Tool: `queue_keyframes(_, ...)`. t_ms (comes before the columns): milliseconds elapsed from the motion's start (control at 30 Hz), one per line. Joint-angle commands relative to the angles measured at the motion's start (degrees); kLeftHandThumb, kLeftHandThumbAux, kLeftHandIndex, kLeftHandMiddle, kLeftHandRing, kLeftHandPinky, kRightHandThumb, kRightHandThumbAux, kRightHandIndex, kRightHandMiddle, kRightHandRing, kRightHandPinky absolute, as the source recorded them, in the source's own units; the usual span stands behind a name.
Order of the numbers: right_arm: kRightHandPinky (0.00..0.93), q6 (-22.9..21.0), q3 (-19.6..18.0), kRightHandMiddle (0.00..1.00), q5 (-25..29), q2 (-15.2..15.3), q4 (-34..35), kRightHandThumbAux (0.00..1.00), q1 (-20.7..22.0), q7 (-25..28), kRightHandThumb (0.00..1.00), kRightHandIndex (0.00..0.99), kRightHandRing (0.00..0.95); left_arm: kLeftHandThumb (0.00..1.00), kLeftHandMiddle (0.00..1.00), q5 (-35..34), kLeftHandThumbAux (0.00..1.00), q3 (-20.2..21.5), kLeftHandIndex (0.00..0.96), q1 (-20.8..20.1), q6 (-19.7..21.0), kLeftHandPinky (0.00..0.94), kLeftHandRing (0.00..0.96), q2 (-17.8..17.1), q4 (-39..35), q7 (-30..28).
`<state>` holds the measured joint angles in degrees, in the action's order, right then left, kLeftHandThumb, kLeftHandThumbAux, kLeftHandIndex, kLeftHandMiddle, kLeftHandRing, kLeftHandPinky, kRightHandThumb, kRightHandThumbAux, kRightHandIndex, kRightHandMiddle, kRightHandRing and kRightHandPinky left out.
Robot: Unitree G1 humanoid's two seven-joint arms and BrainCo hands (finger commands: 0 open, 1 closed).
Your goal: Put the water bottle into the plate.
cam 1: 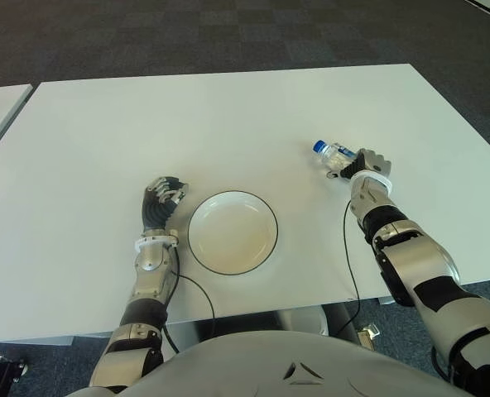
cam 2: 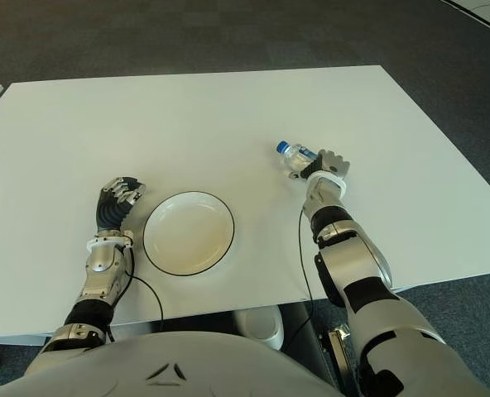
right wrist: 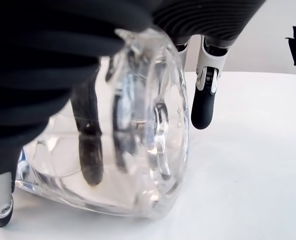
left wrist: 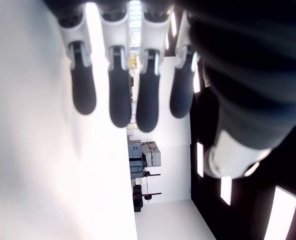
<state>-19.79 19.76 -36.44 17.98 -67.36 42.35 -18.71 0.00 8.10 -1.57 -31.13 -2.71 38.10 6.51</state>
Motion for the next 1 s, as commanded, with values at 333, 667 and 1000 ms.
queue_keyframes(333, 0.804, 7.6, -4.3, 0.780, 6.2, -1.1, 3.4, 0.721, -5.7, -6.4, 0.709, 0.434, 0.780, 0.703, 0.466, -0.3, 0.715, -0.5, 0.429, 3.4, 3.5, 0.442, 0.442, 1.7, 3.4, -0.1)
queue_keyframes(667, 0.841, 12.0, -6.1, 0.796, 6.8, -1.1, 11.3, 0.720, -8.4, -15.0, 0.712, 0.433, 0.807, 0.704, 0.464, -0.4, 0.715, -0.4, 0.429, 3.1, 2.9, 0.451, 0.445, 1.8, 3.9, -0.3)
queue_keyframes(1000, 0.862, 9.7, -6.7, 0.818, 4.8, -0.5, 32.9, 0.719, -15.5, -15.0, 0.713, 0.434, 0.832, 0.704, 0.474, -0.6, 0.714, -0.5, 0.429, 3.4, 2.9, 0.455, 0.452, 2.1, 3.3, -0.3)
